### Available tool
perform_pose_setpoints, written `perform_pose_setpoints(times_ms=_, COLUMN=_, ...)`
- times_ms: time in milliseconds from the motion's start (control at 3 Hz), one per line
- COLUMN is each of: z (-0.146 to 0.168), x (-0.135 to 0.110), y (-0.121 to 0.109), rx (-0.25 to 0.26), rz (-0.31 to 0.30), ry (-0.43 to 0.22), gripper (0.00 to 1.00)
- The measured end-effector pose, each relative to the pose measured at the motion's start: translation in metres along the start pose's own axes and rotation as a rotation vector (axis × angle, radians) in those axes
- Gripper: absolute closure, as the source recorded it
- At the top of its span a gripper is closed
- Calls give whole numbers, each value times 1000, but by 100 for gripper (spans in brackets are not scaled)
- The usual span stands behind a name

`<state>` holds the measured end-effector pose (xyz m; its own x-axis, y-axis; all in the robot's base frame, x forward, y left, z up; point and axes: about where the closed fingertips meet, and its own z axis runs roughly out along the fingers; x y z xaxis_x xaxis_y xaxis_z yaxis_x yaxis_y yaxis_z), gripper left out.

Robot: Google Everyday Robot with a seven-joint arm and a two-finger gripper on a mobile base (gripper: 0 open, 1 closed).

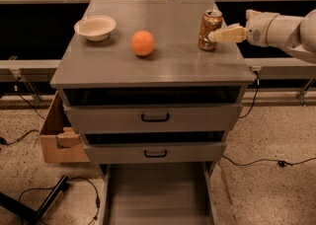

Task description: Place orange can into bottom drawer

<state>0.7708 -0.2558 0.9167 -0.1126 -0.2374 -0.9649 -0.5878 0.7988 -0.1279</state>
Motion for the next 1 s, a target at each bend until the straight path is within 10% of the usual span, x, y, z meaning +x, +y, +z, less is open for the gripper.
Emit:
perform_pose_setpoints(times_ms=667, z=37, x=-5, y=16, rx=-82, rz=22, ry=-72, gripper=0)
perform_pose_setpoints(times_ms=1000, z=46, x=-8, y=25, rx=-122, rz=7, ry=-99, gripper=18)
